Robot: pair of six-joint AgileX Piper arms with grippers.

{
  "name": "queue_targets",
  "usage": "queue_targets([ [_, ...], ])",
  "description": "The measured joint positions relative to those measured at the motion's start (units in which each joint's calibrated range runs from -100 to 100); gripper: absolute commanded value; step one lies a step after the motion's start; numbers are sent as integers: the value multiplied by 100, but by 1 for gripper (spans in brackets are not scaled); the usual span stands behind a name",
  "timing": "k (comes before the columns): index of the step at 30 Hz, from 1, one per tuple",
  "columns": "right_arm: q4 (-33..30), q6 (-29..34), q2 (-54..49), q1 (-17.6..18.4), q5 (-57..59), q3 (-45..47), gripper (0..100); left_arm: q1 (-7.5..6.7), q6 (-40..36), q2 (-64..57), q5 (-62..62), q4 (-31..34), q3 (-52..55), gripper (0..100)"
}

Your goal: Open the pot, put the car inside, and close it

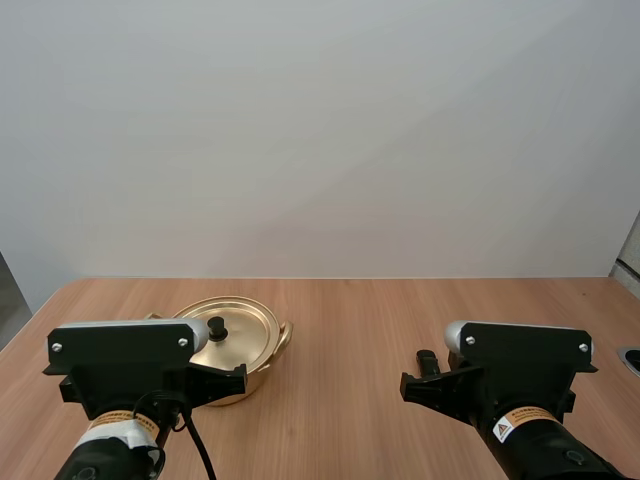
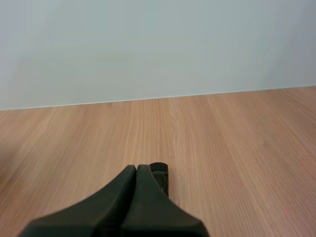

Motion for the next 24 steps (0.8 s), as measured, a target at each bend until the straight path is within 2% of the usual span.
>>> queue_targets([
  [20, 13, 0, 0, 0, 0, 0, 0, 0, 0, 0, 0, 0, 0, 0],
  [24, 322, 0, 0, 0, 0, 0, 0, 0, 0, 0, 0, 0, 0, 0],
])
